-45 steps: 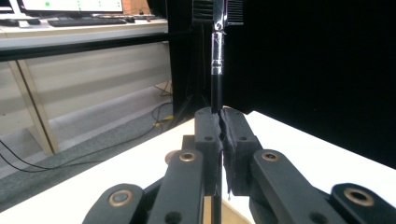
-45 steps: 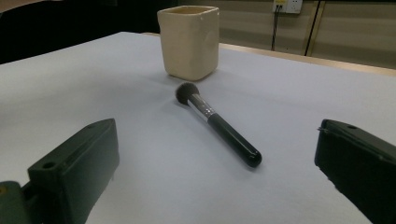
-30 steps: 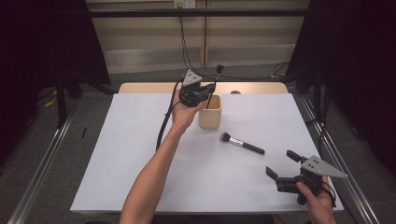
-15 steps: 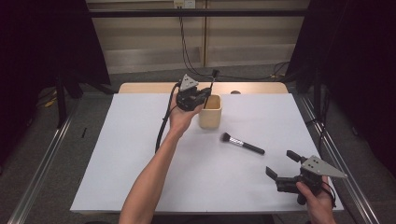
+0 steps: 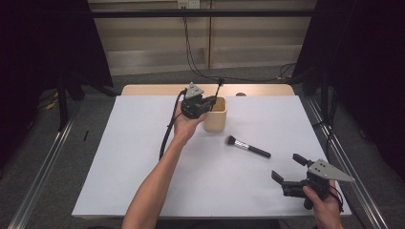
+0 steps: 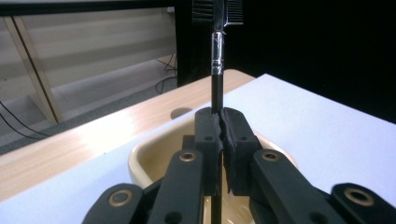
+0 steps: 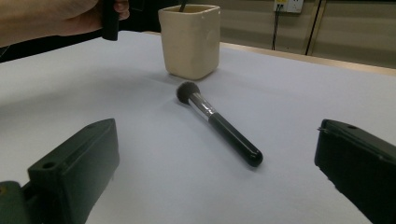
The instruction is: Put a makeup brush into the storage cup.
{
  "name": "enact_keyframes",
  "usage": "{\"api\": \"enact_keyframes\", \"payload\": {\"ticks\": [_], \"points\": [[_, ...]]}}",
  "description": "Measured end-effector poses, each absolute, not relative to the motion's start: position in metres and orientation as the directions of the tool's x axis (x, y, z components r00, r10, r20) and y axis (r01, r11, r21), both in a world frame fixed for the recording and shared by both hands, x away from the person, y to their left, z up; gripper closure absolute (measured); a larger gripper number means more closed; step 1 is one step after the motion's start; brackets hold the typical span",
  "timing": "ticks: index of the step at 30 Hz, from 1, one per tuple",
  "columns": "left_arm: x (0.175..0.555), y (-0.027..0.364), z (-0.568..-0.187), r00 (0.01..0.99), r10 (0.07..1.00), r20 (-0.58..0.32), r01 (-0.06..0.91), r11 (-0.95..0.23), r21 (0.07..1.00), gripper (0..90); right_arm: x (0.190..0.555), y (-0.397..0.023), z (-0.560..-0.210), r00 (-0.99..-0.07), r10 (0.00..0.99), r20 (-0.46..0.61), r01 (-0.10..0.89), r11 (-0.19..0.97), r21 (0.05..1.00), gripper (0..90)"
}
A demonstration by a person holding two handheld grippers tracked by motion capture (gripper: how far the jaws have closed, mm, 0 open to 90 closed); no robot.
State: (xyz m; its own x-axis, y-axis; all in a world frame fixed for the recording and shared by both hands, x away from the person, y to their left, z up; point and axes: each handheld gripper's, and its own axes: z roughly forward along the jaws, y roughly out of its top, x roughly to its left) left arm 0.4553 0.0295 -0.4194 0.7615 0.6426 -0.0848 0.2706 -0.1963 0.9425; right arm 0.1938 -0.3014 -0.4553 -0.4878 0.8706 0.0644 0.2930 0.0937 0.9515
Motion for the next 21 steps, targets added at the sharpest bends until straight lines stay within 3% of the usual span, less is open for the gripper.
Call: {"api": "enact_keyframes", "payload": {"ticks": [16, 21], "points": [[0.4548, 0.0342, -0.4270, 0.750, 0.647, -0.136, 0.327, -0.184, 0.927, 85.4, 0.1940, -0.3016, -0.4554, -0.487, 0.871, 0.063, 0.292, 0.094, 0.952, 0.0], [0.4545, 0.0341, -0.4261, 0.757, 0.638, -0.139, 0.323, -0.181, 0.929, 80.2, 0.1940, -0.3015, -0.4553, -0.487, 0.871, 0.064, 0.292, 0.094, 0.952, 0.0]]}}
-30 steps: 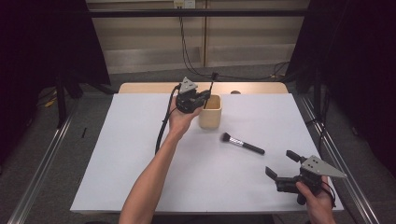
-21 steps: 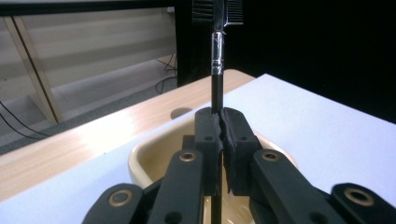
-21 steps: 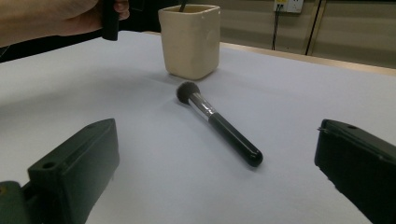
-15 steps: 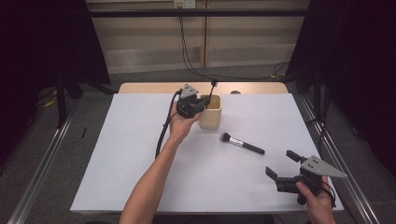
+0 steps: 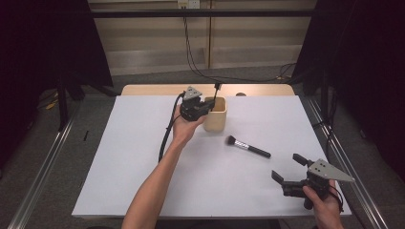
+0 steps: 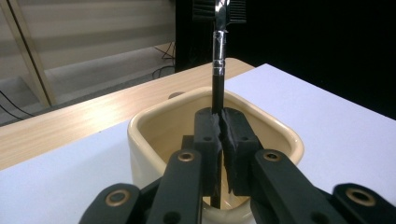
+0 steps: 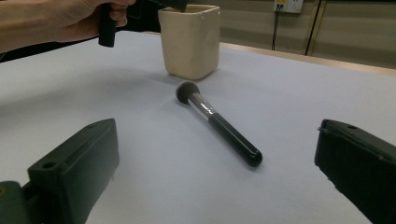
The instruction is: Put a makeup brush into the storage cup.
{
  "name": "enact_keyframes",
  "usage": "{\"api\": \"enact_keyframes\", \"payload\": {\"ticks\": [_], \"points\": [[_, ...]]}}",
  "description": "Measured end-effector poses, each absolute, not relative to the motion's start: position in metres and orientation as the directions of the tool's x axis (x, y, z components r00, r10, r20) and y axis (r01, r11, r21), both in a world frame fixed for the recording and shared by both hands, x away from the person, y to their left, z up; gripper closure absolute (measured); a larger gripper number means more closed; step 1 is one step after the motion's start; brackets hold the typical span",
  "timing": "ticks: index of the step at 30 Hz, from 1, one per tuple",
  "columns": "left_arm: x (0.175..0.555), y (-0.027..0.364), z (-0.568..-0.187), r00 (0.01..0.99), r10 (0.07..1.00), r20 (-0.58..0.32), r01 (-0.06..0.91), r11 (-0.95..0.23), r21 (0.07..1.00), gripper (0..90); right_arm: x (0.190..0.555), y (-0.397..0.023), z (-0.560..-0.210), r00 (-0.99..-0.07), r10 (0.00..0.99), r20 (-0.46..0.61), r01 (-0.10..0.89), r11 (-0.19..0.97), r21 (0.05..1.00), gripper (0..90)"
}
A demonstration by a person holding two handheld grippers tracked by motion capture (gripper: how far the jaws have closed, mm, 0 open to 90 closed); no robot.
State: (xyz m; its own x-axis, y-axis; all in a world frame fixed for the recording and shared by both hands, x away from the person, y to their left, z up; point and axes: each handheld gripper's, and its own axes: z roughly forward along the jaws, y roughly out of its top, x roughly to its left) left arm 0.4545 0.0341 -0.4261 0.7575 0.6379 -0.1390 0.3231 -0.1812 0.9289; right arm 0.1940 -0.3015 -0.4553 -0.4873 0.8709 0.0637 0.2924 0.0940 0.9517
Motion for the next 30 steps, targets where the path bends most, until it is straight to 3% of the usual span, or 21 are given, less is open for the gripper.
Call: {"api": "enact_keyframes", "payload": {"ticks": [4, 8, 13, 14, 23, 30], "points": [[0.454, 0.035, -0.425, 0.754, 0.640, -0.147, 0.330, -0.176, 0.928, 79.0, 0.194, -0.301, -0.455, -0.489, 0.870, 0.063, 0.291, 0.095, 0.952, 0.0], [0.454, 0.037, -0.424, 0.758, 0.633, -0.159, 0.334, -0.167, 0.928, 69.7, 0.194, -0.301, -0.455, -0.488, 0.870, 0.065, 0.293, 0.093, 0.952, 0.0], [0.452, 0.041, -0.421, 0.749, 0.637, -0.180, 0.347, -0.145, 0.927, 51.7, 0.194, -0.301, -0.455, -0.489, 0.870, 0.065, 0.293, 0.093, 0.952, 0.0], [0.451, 0.042, -0.421, 0.746, 0.641, -0.181, 0.347, -0.142, 0.927, 51.7, 0.194, -0.301, -0.455, -0.489, 0.870, 0.065, 0.293, 0.093, 0.952, 0.0], [0.448, 0.050, -0.417, 0.703, 0.684, -0.194, 0.379, -0.130, 0.916, 11.9, 0.195, -0.301, -0.456, -0.488, 0.871, 0.061, 0.291, 0.096, 0.952, 0.0], [0.444, 0.058, -0.418, 0.696, 0.687, -0.208, 0.392, -0.120, 0.912, 5.0, 0.195, -0.301, -0.456, -0.489, 0.870, 0.061, 0.293, 0.098, 0.951, 0.0]]}}
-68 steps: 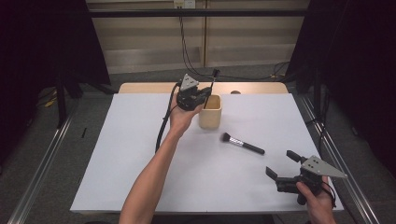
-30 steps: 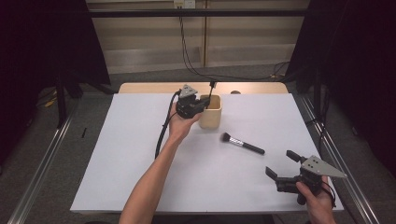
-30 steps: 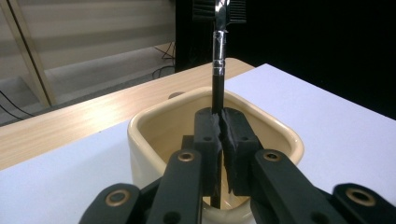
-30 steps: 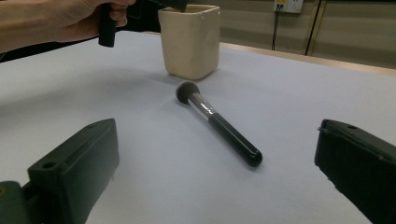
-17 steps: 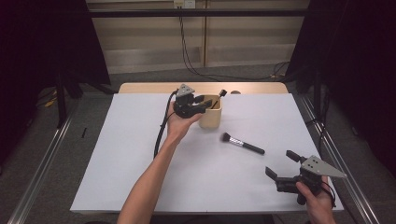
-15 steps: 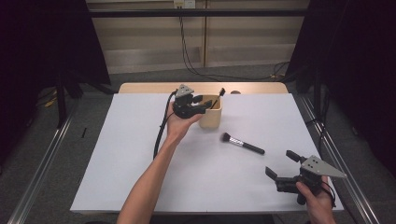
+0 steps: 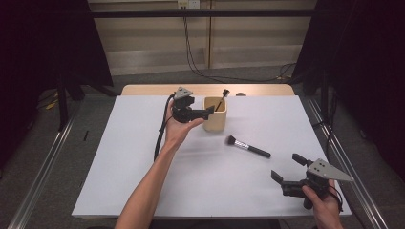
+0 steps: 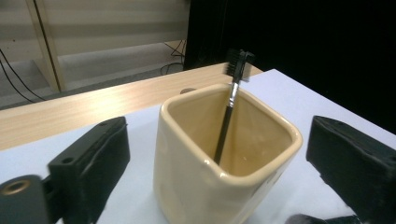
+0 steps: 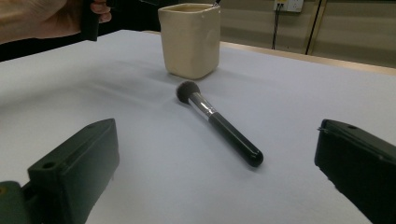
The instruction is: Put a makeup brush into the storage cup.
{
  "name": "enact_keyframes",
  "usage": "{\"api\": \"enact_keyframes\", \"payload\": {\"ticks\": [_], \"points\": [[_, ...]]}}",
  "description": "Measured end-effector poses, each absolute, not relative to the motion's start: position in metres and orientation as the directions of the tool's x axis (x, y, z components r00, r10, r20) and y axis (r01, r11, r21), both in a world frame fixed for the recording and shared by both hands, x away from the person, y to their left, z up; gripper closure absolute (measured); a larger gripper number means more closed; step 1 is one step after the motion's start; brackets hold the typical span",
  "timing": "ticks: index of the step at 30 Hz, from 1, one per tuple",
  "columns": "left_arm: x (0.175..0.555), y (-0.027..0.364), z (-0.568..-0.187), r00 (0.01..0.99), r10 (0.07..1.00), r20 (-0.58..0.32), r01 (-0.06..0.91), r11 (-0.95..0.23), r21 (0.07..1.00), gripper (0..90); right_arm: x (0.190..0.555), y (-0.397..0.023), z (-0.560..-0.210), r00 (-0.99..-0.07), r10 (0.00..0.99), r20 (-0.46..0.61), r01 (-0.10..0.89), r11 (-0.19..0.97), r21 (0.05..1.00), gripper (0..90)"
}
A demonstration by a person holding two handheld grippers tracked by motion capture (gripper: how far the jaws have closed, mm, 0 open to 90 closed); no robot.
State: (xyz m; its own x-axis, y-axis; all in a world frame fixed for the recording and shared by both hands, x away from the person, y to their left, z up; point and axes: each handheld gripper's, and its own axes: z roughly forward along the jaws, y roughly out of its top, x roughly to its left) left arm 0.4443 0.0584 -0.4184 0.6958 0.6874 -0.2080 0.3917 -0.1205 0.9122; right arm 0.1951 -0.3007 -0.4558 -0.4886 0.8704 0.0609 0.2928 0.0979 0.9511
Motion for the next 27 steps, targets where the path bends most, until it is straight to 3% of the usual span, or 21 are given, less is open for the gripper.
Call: {"api": "enact_keyframes", "payload": {"ticks": [18, 27], "points": [[0.422, 0.076, -0.411, 0.724, 0.677, -0.131, 0.331, -0.174, 0.927, 3.7, 0.196, -0.300, -0.456, -0.487, 0.871, 0.061, 0.295, 0.099, 0.951, 0.0], [0.411, 0.097, -0.404, 0.701, 0.702, -0.127, 0.301, -0.130, 0.945, 2.3, 0.195, -0.300, -0.456, -0.486, 0.872, 0.058, 0.294, 0.101, 0.950, 0.0]]}}
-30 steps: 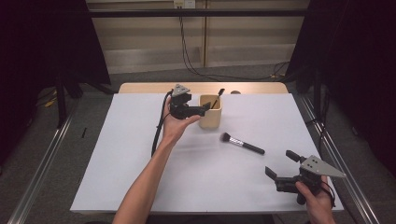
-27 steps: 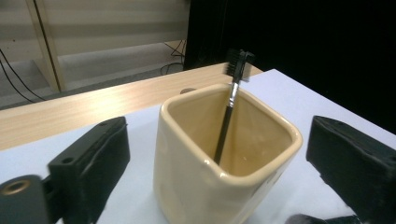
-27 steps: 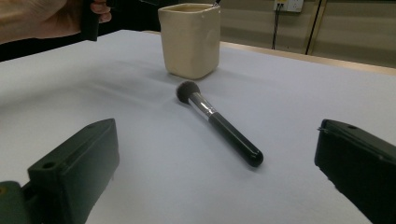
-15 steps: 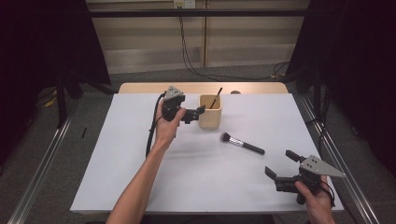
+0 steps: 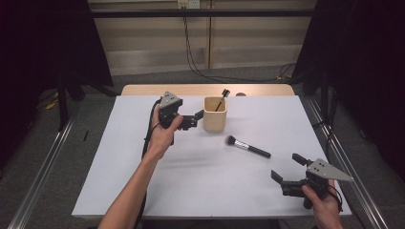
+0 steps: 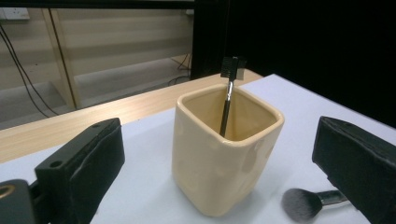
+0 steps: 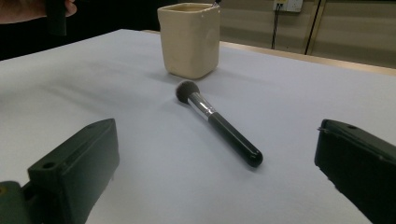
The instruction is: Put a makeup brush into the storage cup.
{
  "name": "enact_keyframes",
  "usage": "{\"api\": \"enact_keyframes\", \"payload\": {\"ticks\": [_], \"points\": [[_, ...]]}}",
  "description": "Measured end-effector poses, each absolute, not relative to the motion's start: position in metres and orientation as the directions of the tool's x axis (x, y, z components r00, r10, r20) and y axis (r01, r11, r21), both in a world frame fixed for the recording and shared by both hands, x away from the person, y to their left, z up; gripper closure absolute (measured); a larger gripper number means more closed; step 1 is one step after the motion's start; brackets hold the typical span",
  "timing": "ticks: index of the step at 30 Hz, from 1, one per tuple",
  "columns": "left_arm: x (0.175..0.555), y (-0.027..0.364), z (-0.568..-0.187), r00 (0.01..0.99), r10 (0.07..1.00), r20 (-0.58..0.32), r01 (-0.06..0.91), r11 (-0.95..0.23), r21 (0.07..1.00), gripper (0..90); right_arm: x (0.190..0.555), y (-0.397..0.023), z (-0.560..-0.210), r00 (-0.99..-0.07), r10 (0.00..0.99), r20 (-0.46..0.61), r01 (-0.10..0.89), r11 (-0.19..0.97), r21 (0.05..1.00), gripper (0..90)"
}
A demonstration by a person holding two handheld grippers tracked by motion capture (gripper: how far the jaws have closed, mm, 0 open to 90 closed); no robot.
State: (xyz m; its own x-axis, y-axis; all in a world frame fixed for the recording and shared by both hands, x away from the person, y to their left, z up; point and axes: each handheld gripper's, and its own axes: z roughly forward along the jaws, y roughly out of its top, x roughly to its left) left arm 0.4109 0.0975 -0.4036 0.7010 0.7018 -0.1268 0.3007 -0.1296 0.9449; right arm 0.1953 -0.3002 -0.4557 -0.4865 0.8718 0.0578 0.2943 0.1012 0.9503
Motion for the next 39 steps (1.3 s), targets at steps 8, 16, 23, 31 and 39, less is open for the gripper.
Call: {"api": "enact_keyframes", "payload": {"ticks": [8, 16, 23, 31, 39], "points": [[0.398, 0.121, -0.402, 0.686, 0.720, -0.102, 0.272, -0.124, 0.954, 3.3, 0.196, -0.300, -0.456, -0.487, 0.872, 0.060, 0.296, 0.100, 0.950, 0.0], [0.385, 0.146, -0.405, 0.684, 0.725, -0.080, 0.257, -0.136, 0.957, 2.4, 0.196, -0.300, -0.456, -0.485, 0.873, 0.056, 0.296, 0.104, 0.949, 0.0], [0.373, 0.160, -0.406, 0.656, 0.751, -0.082, 0.250, -0.114, 0.961, 2.4, 0.196, -0.300, -0.456, -0.484, 0.873, 0.057, 0.298, 0.102, 0.949, 0.0], [0.355, 0.180, -0.411, 0.638, 0.767, -0.064, 0.255, -0.132, 0.958, 2.1, 0.196, -0.300, -0.456, -0.482, 0.875, 0.056, 0.296, 0.102, 0.950, 0.0], [0.336, 0.195, -0.412, 0.621, 0.782, -0.048, 0.249, -0.139, 0.959, 2.2, 0.197, -0.298, -0.456, -0.482, 0.874, 0.059, 0.298, 0.100, 0.949, 0.0]]}}
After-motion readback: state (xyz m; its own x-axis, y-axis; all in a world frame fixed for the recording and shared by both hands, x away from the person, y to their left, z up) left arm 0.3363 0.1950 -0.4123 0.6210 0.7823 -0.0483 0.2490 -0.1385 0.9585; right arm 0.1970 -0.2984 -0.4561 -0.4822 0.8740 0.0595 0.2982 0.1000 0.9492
